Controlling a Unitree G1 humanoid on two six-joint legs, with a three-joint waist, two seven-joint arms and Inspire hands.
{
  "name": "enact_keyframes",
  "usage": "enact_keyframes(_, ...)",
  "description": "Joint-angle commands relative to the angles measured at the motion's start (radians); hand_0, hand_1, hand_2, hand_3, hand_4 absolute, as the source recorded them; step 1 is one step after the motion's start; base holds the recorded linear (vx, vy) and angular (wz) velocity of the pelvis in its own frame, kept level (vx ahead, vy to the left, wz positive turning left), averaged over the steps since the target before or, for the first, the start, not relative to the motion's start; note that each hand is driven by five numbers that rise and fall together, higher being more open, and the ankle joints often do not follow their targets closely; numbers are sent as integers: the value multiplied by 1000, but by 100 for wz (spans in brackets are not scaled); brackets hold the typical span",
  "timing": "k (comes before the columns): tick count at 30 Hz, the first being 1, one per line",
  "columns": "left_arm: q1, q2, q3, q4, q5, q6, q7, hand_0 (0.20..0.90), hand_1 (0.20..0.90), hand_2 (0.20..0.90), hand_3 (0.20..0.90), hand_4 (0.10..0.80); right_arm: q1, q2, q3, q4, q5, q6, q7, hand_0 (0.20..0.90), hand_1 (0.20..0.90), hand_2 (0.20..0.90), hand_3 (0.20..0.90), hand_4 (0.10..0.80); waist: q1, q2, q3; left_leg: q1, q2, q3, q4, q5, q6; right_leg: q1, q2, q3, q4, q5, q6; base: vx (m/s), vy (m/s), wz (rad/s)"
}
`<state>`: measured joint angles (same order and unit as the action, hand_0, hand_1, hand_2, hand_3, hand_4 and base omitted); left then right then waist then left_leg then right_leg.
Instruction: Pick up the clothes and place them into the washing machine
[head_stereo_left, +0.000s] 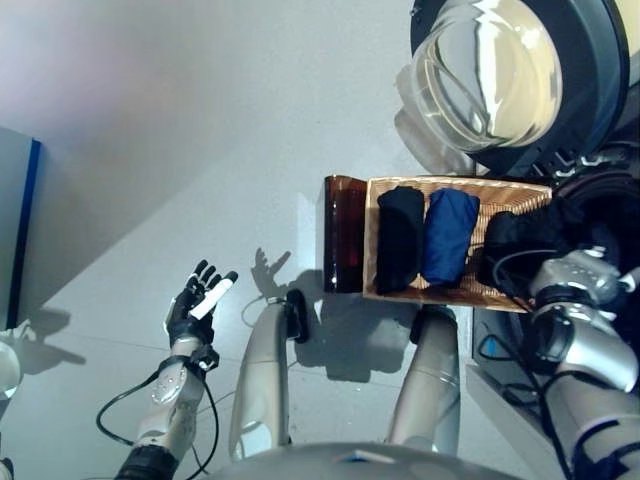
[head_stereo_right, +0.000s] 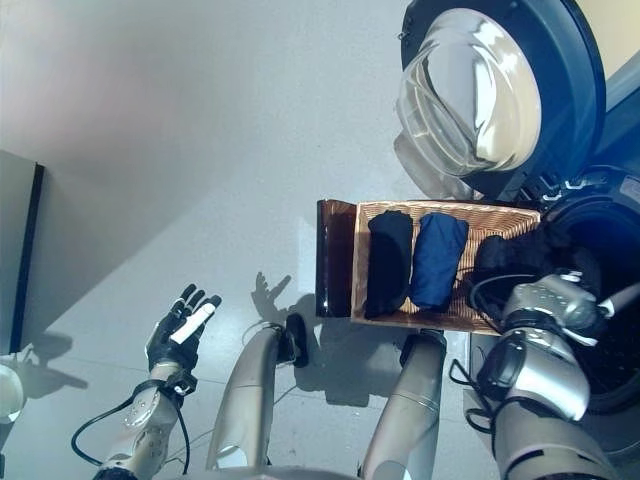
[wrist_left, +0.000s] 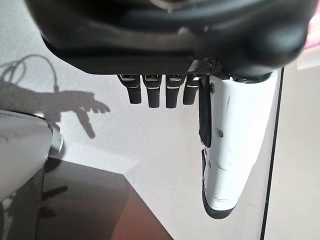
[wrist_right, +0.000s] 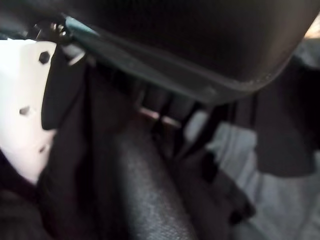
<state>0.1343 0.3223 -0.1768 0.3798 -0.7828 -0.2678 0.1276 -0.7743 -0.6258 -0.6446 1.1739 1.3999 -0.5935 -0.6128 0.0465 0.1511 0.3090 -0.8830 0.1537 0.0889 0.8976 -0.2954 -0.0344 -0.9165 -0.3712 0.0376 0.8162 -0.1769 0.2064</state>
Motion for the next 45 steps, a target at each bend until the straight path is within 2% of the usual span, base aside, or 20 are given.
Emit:
enact_keyframes(1,41,63,28,-77,-4,-64,-14,900,900,900,900,800,37,-148,6,45,-42,-107,-14,200,200,200,200,300,-12,12,-69,31,62,-112,-105,86,-135,41,-33,29,-41,43,-13,0,0,0)
enact_keyframes(15,52,74,38,-82,-10,-77,-3,900,900,900,900,800,34,-242,32,31,-109,-125,-70,200,200,200,200,300,-21,11,-88,10,64,-111,-91,79,-135,21,-35,38,-37,47,-11,0,0,0)
enact_keyframes(26,84,82,59,-89,-10,-95,-9,900,900,900,900,800,37,-390,54,26,-196,-114,-104,200,200,200,200,300,-24,3,-93,3,67,-113,-93,84,-141,8,-28,42,-30,46,-13,0,-5,2)
enact_keyframes(29,80,83,51,-89,2,-102,-16,900,900,900,900,800,48,-380,104,24,-282,-52,-94,200,200,200,200,300,-17,7,-86,1,67,-112,-90,84,-138,3,-25,46,-24,45,-13,-14,-4,0)
enact_keyframes(31,65,86,46,-88,21,-119,-18,900,900,900,900,800,79,-341,160,34,-408,16,-99,200,200,200,200,300,-12,13,-77,-3,65,-113,-82,85,-134,-2,-25,48,-21,45,-13,-40,-10,-1)
enact_keyframes(35,51,89,44,-87,29,-130,-27,900,900,900,900,800,96,-291,206,68,-469,70,-79,200,200,200,200,300,-5,22,-70,-9,62,-115,-71,84,-131,-7,-26,46,-12,45,-12,-16,-2,-1)
enact_keyframes(36,51,89,45,-85,27,-132,-30,900,900,900,900,800,103,-280,220,82,-486,86,-69,900,900,900,900,800,-2,22,-69,-10,62,-115,-70,86,-130,-6,-27,44,-12,46,-13,0,0,0)
enact_keyframes(38,51,90,49,-81,23,-133,-30,900,900,900,900,800,110,-271,235,92,-506,102,-66,900,900,900,900,800,-2,22,-70,-8,62,-114,-73,87,-129,-5,-29,43,-14,47,-13,0,0,0)
enact_keyframes(40,43,95,57,-77,21,-138,-33,900,900,900,900,800,133,-242,301,111,-568,160,-13,900,900,900,900,800,1,17,-66,-7,61,-109,-71,90,-126,-5,-28,42,-14,52,-14,0,0,0)
enact_keyframes(45,41,94,61,-74,18,-129,-41,900,900,900,900,800,137,-227,328,166,-566,209,38,900,900,900,900,800,3,6,-63,-2,62,-108,-73,92,-126,2,-29,42,-21,55,-15,0,0,0)
